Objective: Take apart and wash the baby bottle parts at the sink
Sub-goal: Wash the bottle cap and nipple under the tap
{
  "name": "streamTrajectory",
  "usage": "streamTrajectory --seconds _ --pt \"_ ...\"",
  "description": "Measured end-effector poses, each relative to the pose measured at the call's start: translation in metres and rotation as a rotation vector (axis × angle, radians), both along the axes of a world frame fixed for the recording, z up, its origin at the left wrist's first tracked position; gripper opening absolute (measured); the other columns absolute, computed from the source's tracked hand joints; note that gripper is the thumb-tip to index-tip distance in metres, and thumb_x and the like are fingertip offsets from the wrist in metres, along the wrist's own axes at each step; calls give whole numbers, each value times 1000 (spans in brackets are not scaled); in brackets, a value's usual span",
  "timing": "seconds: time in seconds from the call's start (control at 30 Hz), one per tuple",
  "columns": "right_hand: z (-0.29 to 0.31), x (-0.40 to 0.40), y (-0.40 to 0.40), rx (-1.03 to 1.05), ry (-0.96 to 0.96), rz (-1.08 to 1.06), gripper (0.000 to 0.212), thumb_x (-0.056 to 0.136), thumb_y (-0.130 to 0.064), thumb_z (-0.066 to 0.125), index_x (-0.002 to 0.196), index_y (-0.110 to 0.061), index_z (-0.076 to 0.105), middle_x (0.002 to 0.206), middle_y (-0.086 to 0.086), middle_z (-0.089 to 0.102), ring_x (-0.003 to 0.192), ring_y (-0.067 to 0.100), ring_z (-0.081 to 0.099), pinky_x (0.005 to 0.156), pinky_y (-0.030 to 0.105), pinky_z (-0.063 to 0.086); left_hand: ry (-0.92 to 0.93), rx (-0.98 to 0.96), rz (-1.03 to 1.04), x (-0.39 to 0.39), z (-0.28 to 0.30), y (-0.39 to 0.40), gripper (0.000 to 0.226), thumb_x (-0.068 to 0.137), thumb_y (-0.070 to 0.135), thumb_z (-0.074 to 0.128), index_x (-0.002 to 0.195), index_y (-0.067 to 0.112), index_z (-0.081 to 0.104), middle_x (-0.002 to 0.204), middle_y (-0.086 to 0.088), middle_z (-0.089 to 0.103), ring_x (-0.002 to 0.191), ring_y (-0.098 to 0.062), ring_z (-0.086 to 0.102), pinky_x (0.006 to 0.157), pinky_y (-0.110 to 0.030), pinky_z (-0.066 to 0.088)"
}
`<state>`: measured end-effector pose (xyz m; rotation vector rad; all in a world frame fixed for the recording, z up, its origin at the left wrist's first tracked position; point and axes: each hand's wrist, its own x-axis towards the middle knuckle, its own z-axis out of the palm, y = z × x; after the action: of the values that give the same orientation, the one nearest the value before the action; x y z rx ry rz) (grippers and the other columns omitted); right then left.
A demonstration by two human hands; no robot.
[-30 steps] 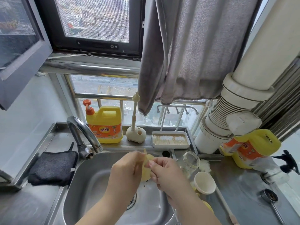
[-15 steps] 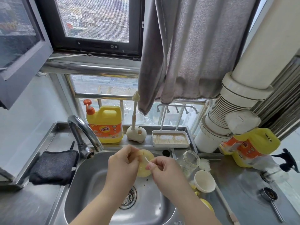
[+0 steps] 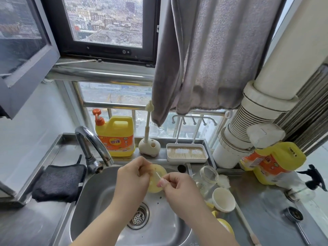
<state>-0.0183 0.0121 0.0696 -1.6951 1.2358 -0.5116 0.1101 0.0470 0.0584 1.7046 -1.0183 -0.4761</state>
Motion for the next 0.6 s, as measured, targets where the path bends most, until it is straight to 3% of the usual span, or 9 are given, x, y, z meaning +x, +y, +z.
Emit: streamTrajectory --seconds 0.2,0.33,0.5,0.6 --pt "0 3 -5 3 10 -43 21 91 -23 58 73 -20 68 49 -9 44 49 8 38 53 24 33 6 16 -49 -8 -1 4 29 72 -14 60 62 13 60 57 7 60 52 -4 46 49 -13 35" --pt "1 0 -3 -20 36 9 20 90 -23 58 73 -23 69 41 -11 41 42 3 35 44 14 27 22 -9 -2 2 -1 -1 33 72 -14 58 60 17 58 56 5 59 52 -4 45 50 -14 35" --pt "0 4 -7 31 -11 -36 23 90 -22 59 69 -24 68 49 -9 45 48 7 38 53 23 32 15 13 -37 -3 0 0 36 72 -15 58 58 19 55 54 9 57 52 -4 45 50 -14 35" --pt "-1 3 -6 9 18 20 20 89 -22 59 72 -22 69 41 -12 43 43 3 35 50 21 30 17 7 -10 5 -2 -3 32 72 -13 58 61 16 59 61 5 63 55 -4 49 53 -16 37"
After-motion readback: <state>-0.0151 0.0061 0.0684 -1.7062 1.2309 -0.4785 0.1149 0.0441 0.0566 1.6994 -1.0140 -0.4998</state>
